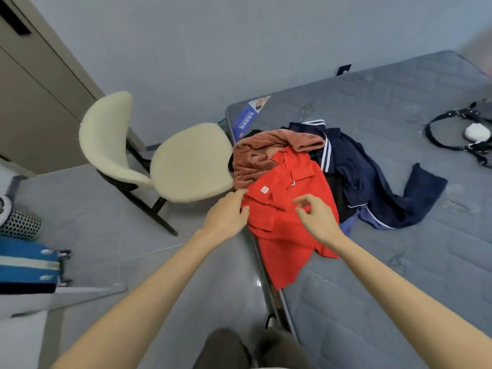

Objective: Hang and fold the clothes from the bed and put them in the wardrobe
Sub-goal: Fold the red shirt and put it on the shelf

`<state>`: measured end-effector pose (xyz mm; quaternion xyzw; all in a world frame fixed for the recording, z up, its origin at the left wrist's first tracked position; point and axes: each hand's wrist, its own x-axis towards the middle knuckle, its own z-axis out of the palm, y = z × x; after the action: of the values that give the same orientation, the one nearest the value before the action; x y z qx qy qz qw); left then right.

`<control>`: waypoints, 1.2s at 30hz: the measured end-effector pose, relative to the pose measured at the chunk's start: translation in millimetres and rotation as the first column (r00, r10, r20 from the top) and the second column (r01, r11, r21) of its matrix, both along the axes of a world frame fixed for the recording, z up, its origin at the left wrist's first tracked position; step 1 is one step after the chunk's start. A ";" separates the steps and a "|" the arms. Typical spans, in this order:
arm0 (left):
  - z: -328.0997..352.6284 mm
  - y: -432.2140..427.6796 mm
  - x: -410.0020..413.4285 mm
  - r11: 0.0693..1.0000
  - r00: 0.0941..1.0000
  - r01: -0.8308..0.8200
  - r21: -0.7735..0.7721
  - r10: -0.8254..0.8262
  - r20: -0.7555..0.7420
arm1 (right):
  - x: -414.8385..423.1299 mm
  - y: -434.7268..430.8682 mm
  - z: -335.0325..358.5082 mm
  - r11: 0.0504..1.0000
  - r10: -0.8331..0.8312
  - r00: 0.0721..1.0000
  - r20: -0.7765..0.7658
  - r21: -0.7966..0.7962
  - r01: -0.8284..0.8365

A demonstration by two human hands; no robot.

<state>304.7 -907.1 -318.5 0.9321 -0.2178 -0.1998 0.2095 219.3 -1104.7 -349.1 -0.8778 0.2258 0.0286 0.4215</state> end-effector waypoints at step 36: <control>-242.9 -120.8 124.5 0.989 0.993 0.098 -0.108 -0.090 0.076 | 198.1 -159.6 -218.5 0.874 -0.413 0.860 -0.299 0.137 0.467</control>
<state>429.2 -1027.9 -561.4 0.9141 -0.2796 -0.1639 0.2437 417.4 -1264.3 -567.6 -0.7428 0.4702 0.0690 0.4715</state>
